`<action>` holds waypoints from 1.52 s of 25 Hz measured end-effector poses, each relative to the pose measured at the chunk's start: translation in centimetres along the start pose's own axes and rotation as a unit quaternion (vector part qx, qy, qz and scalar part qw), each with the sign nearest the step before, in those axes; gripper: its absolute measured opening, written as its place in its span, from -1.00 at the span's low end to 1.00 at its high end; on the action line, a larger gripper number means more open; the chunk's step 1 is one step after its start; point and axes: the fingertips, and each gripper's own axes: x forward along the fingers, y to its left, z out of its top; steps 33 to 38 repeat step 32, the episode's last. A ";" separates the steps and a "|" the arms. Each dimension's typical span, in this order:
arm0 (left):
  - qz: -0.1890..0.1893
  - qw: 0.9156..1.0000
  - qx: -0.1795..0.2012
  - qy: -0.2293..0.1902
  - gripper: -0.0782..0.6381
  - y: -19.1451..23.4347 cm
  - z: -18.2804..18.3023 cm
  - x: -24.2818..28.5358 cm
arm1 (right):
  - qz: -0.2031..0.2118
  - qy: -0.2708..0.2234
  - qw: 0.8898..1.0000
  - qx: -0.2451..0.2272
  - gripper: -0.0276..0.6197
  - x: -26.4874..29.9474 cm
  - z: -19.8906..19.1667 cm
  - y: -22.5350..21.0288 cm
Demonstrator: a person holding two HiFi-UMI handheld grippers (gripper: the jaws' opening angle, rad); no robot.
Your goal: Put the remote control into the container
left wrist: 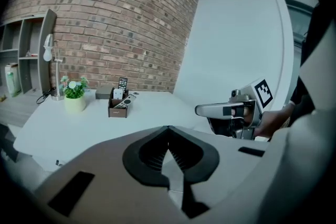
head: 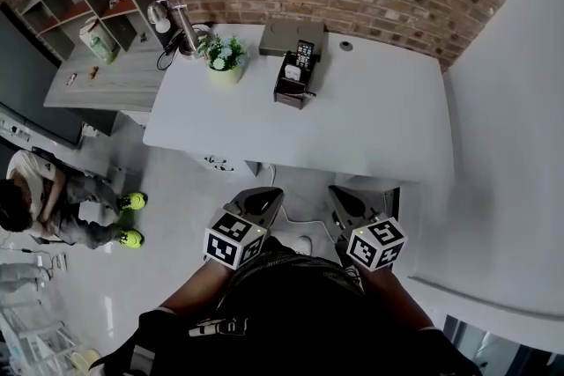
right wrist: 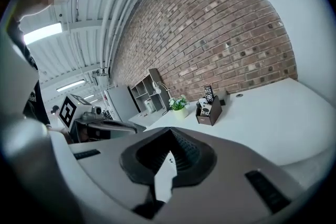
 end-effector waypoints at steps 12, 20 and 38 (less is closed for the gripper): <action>0.023 1.000 -0.008 -0.006 -0.77 0.8 0.1 -2.5 | -0.007 -0.024 0.999 -0.020 -0.90 -0.1 -0.1 2.6; 0.027 1.000 -0.004 -0.005 -0.77 2.8 -0.5 -4.8 | -0.012 -0.022 0.999 -0.026 -0.90 1.3 -0.2 4.7; 0.023 1.000 0.001 -0.014 -0.77 3.4 -0.3 -5.3 | -0.020 -0.020 0.999 -0.035 -0.90 1.6 -0.8 5.6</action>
